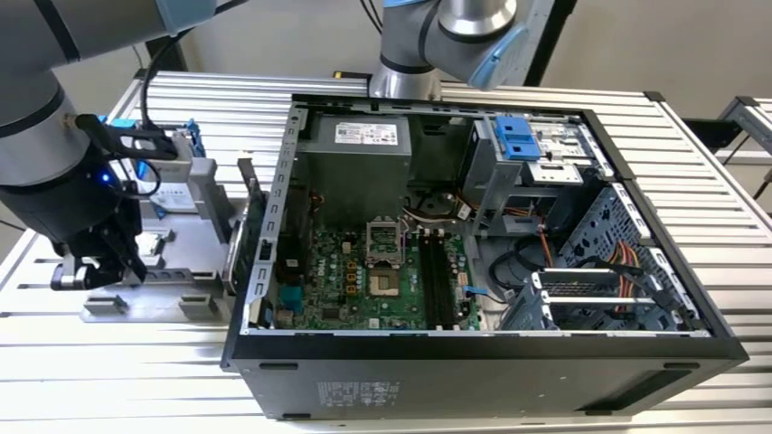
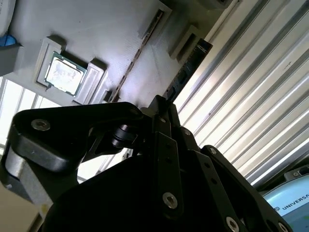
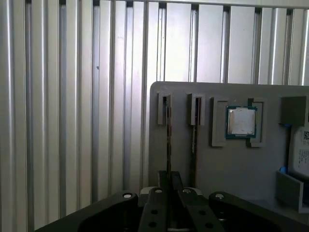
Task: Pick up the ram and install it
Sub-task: 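Pick up the ram and move it above insertion slot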
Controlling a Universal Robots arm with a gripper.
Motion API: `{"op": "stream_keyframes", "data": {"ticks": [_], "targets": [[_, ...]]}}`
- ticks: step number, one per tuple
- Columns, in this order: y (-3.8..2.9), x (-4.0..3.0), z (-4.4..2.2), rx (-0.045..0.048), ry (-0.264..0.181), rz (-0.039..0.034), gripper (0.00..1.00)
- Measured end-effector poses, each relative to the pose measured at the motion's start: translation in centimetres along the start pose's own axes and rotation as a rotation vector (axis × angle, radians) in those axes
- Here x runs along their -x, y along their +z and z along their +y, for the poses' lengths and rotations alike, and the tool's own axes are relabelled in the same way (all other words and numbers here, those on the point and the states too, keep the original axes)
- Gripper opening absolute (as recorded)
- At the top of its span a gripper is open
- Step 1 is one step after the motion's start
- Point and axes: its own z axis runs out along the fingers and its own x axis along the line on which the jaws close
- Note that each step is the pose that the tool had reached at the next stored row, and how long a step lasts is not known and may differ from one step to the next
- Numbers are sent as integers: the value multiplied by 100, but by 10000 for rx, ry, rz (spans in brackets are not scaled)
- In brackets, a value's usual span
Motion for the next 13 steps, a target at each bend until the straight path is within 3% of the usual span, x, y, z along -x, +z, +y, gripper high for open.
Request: {"op": "stream_keyframes", "data": {"ticks": [13], "targets": [[-140, 4, 1, 0, 0, 0, 0]]}}
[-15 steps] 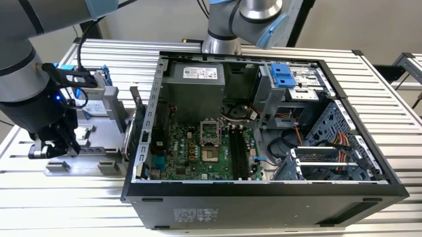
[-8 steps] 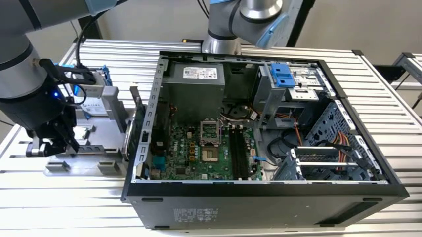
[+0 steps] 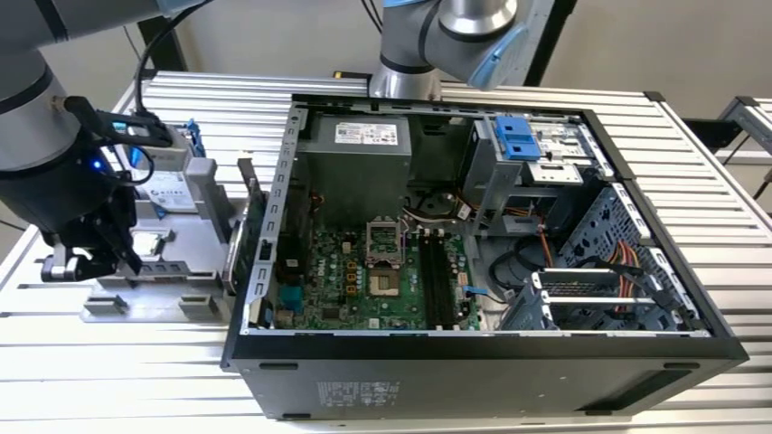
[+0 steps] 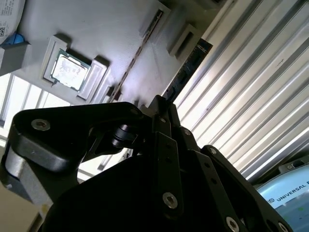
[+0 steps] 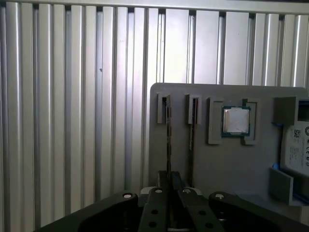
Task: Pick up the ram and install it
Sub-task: 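Pick up the ram and move it above insertion slot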
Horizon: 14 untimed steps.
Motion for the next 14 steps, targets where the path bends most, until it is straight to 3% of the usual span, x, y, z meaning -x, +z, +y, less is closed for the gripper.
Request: {"op": "stream_keyframes", "data": {"ticks": [14], "targets": [[-121, 3, 1, 0, 0, 0, 0]]}}
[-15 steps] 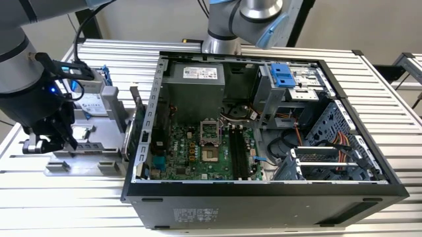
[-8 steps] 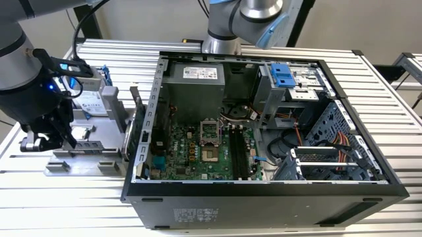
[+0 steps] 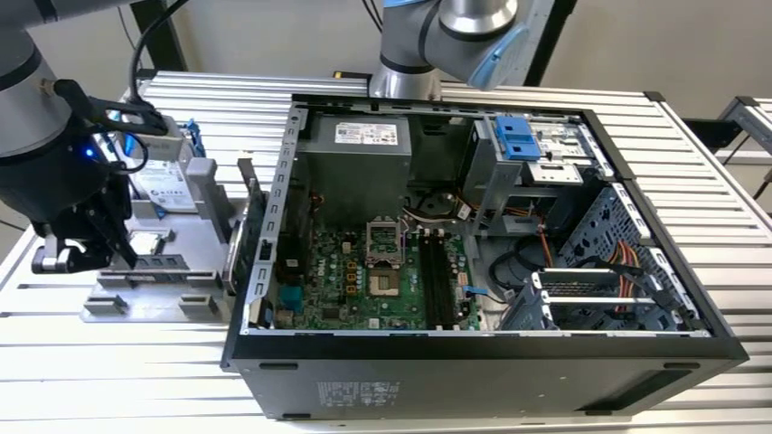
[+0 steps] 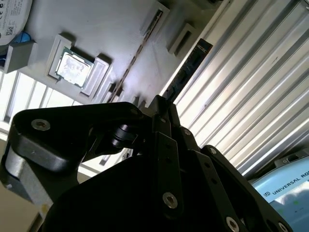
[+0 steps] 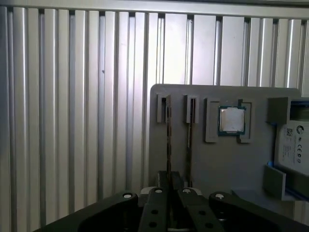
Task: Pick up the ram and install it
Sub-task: 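Pick up the ram and move it above insertion slot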
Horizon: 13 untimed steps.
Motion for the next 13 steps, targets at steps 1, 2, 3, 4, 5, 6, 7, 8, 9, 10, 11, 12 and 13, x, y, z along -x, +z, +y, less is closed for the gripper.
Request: {"op": "stream_keyframes", "data": {"ticks": [1, 2, 3, 4, 5, 6, 7, 8, 9, 10, 11, 12, 13], "targets": [[-9, 0, 0, -1, 0, -1, 0], [-21, 1, 0, 0, 0, 0, 0], [-32, 1, 0, 0, 0, 0, 0], [-44, 1, 0, -1, 0, 0, 0], [-56, 2, 0, -1, 0, 0, 0], [-68, 2, 0, -3, 0, 0, 0], [-78, 2, 0, -6, -1, 0, 0], [-88, 2, 0, -11, -1, 0, 0], [-101, 2, 0, -16, -2, 0, 0], [-113, 3, 0, -24, -3, 0, 0], [-126, 3, 0, -32, -1, 1, 0], [-136, 4, 1, -43, -1, 1, 0], [-145, 4, 0, -57, -2, 0, 0]]}}
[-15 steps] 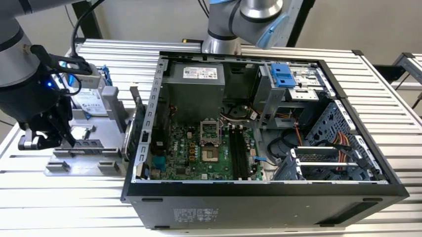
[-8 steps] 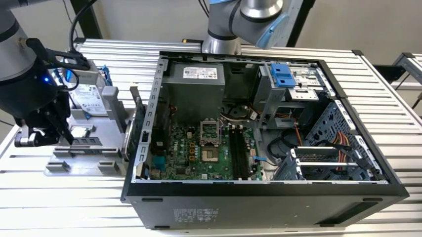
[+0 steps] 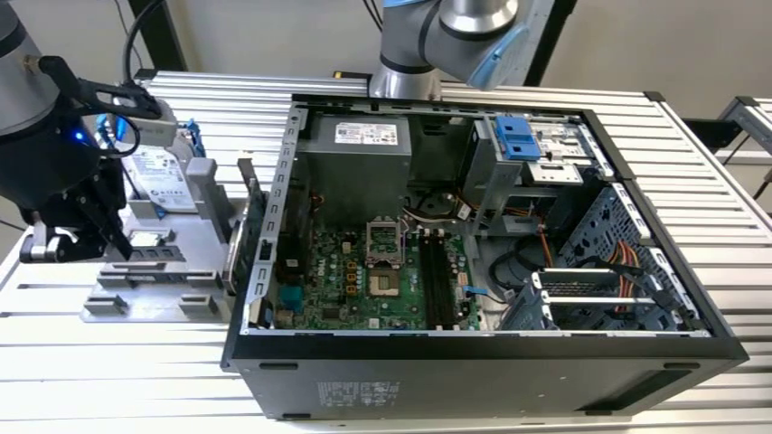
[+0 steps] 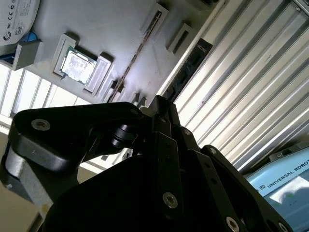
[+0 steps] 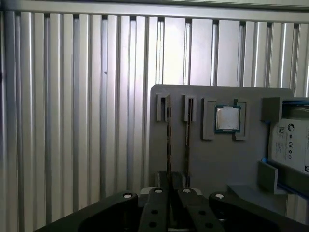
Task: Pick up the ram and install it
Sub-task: 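Pick up the ram and move it above insertion slot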
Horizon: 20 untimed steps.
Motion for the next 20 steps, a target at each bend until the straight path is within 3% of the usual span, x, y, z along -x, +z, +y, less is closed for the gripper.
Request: {"op": "stream_keyframes", "data": {"ticks": [8, 20], "targets": [[-72, 2, 1, -128, -3, -3, 0], [-219, 27, 1, -149, -19, 0, 0]]}}
